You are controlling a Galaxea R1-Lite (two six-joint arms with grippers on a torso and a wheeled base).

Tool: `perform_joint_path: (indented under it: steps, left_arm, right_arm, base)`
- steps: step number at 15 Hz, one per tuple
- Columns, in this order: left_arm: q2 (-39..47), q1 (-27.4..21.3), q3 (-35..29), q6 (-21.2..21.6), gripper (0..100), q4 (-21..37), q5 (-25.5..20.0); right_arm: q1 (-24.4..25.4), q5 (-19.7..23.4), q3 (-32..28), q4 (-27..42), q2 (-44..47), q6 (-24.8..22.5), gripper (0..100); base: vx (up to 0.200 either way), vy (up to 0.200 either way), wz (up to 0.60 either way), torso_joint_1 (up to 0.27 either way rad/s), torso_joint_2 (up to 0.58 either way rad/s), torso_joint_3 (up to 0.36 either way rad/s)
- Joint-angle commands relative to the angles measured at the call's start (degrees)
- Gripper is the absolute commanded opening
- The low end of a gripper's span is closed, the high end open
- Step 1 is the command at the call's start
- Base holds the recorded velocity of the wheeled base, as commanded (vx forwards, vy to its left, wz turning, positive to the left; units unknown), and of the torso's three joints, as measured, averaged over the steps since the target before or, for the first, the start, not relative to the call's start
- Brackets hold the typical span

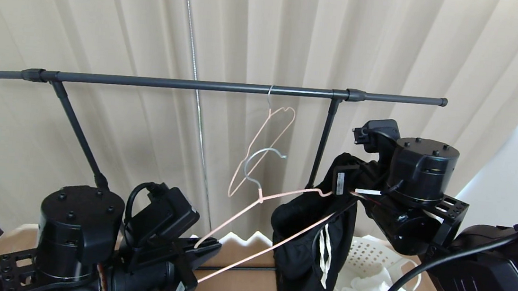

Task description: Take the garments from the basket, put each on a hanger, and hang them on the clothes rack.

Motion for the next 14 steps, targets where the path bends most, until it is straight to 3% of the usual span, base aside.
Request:
perform_joint_path:
  steps: [1,6,14]
  left_arm:
    - [-2.82,0.1,2.75,0.02,0,0.02,0.01]
    - [-9.24,2.38,6.97,0.02,0,0.11,0.1]
    - [-7.74,2.65,6.09,0.02,0,0.02,-0.08]
  right_arm:
    - [-1.11,0.1,-0.33,-0.02,-0.11,0.0,0]
    - [-1.81,0.1,-0.6,-0.02,0.07,0.0,0]
    - [-1.46,0.1,-0.24,-0.02,0.24,0.08,0]
  base:
    - [0.0,0.0,0.0,0.0,0.0,0.0]
    - [0.0,0.0,0.0,0.0,0.0,0.0]
    - [0.0,0.0,0.0,0.0,0.0,0.0]
